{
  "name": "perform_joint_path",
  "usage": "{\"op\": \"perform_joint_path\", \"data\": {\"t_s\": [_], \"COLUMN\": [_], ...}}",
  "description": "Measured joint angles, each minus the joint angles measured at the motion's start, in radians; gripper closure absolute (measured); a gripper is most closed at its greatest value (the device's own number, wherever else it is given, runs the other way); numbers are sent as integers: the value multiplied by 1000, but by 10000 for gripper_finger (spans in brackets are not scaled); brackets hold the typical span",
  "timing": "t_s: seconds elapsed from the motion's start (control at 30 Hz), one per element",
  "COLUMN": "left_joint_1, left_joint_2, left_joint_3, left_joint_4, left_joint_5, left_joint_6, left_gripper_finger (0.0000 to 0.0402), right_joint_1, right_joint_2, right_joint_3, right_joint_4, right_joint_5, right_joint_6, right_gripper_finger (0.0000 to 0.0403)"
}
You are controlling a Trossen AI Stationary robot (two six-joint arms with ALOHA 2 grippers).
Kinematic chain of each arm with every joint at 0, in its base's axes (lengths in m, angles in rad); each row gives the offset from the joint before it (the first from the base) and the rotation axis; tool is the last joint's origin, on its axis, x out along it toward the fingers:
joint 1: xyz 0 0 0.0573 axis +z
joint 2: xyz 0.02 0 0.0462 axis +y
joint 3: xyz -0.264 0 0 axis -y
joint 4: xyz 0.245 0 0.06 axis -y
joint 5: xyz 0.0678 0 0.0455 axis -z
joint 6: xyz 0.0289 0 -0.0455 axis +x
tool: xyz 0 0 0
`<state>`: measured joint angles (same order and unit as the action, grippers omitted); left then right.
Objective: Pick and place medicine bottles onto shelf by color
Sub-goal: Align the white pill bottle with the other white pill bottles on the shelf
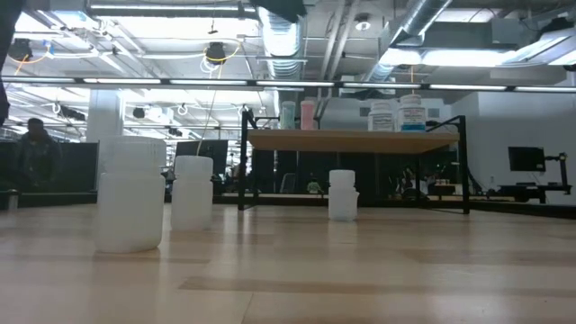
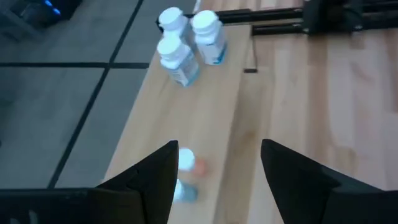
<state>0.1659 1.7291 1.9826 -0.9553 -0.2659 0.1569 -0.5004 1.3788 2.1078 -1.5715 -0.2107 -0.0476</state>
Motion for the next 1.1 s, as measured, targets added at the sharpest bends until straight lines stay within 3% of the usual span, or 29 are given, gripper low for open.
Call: {"op": "perform_joint_path", "data": {"t_s": [0.17, 0.33, 0.5, 0.67, 0.73, 0.9, 0.97, 1.1], "left_joint_1": [33, 23, -18, -73, -89, -109, -110, -107], "left_joint_2": [27, -16, -47, -57, -56, -56, -56, -56], "left_joint_3": [-1, 0, -9, -47, -52, -52, -52, -52], "left_joint_4": [36, -153, -365, -470, -489, -448, -441, -440], "left_joint_5": [43, 82, 134, 130, 124, 122, 122, 119], "left_joint_6": [9, -62, -137, -177, -198, -206, -206, -189], "left_gripper_finger": [184, 184, 184, 185, 184, 184, 184, 185], "right_joint_1": [53, 141, 221, 299, 315, 310, 306, 258], "right_joint_2": [-65, -76, -121, -219, -250, -240, -195, -63], "right_joint_3": [0, -72, -372, -720, -821, -944, -944, -841], "right_joint_4": [0, 6, 106, 368, 514, 894, 1007, 1016], "right_joint_5": [27, 55, 63, 80, 164, 499, 538, 543], "right_joint_6": [69, 94, 104, 129, 149, 290, 280, 250], "right_gripper_finger": [152, 152, 154, 167, 175, 199, 208, 230]}}
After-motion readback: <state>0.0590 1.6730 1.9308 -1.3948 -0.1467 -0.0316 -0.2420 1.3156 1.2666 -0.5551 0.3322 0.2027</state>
